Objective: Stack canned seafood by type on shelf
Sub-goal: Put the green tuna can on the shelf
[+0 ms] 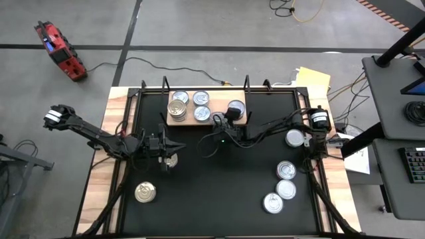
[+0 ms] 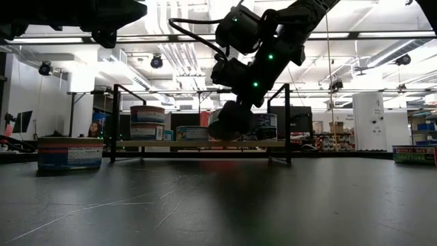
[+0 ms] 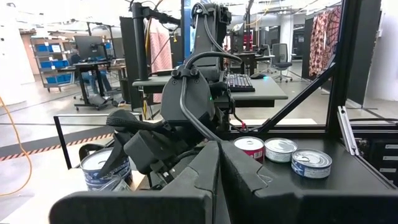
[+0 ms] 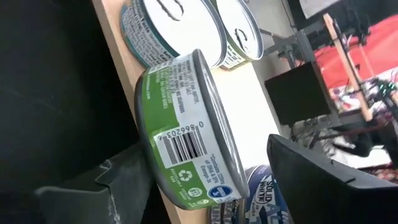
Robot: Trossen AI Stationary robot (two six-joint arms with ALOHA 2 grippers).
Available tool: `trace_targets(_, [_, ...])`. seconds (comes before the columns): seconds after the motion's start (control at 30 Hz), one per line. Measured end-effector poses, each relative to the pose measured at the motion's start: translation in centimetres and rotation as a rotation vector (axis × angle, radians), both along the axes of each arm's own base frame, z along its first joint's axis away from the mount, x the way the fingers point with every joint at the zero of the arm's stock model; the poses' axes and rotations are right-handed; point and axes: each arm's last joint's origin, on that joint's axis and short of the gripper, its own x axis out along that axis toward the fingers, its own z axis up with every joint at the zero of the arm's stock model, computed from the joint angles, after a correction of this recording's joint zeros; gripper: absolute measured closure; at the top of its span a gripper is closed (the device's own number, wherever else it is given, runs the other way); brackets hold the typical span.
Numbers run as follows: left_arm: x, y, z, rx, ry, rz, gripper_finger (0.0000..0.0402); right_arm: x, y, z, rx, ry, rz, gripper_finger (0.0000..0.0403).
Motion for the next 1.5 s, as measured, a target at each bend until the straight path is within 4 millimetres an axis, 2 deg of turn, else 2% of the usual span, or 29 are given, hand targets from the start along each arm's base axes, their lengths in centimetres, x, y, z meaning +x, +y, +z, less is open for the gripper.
trace_targets(0.43, [0.1, 0.0, -0.1, -0.004, 0.007, -0.001, 0.0401, 0.1, 0.1, -0.1, 0.054, -0.030, 0.011, 0.0088])
trace_targets(0.63, [0.3, -0.1, -0.4, -0.003, 0.021, -0.001, 0.0401, 0.0, -0.8, 0.0, 0.060, -0.038, -0.011, 0.0099])
trace_targets(0.87, [0.5, -0.2, -0.6, -0.019, 0.022, -0.002, 0.0401, 0.2, -0.6, -0.2, 0.213, -0.086, 0.050, 0.0110])
trace_targets(1.07, [0.5, -0.2, -0.5, -0.023, 0.013, -0.002, 0.0401, 0.2, -1.0, -0.1, 0.207, -0.071, 0.064, 0.0117])
trace_targets(1.27, [0.5, -0.2, -0.5, -0.027, 0.012, -0.003, 0.0401, 0.1, -0.5, 1.0, 0.223, -0.104, 0.081, 0.0124])
trace_targets(1.5, [0.5, -0.2, -0.5, -0.027, 0.013, -0.003, 0.0401, -0.6, 0.4, 3.9, 0.300, -0.190, 0.142, 0.0137])
